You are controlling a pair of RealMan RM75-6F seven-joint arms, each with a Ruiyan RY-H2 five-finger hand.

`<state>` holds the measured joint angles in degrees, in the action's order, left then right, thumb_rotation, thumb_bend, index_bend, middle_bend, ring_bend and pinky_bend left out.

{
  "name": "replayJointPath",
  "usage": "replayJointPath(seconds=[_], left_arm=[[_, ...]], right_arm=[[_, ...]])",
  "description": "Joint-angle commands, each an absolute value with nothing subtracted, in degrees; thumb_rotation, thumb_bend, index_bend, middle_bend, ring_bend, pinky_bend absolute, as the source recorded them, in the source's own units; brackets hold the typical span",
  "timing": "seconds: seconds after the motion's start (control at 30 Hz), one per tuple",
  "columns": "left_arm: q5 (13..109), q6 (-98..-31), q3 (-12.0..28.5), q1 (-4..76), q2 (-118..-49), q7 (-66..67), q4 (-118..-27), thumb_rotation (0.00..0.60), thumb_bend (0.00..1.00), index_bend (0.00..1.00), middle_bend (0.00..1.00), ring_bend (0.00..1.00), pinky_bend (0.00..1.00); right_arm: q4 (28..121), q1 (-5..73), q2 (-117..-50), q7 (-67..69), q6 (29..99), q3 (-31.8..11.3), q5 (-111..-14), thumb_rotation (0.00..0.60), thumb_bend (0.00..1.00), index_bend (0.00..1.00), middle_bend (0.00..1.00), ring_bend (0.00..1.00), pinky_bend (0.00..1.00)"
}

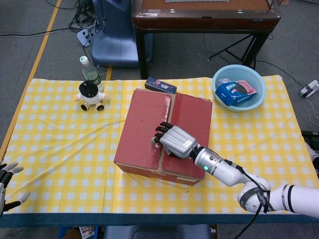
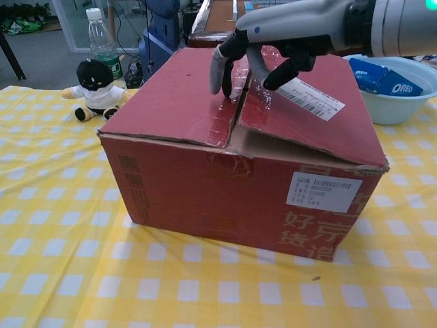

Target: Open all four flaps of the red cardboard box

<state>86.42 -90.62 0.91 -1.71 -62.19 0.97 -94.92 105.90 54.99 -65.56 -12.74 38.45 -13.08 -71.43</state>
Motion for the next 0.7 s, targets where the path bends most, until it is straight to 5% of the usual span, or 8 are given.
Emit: replayJointPath(seconds=[0.03,0.7], left_arm=[[86.62,-90.54,0.91,-1.59,-62.29,1.13,-95.07,0.600,0.13,0.33,0.21,0.13,0.00],[85.73,-90.39,1.49,-1.51,-62.40,1.76,-95.22,0.600,0.13,0.33,0.21,0.13,0.00]], right_arm=[[105.74,54.93,-65.25,-12.65,38.59,-12.47,-71.48,0.600,1.00,0.31,0.35,0.15,0.10],[105.91,53.02,-62.81,-8.77,43.07,-11.35,-75.72,0.600,1.00,0.34,0.45,0.18,0.10]])
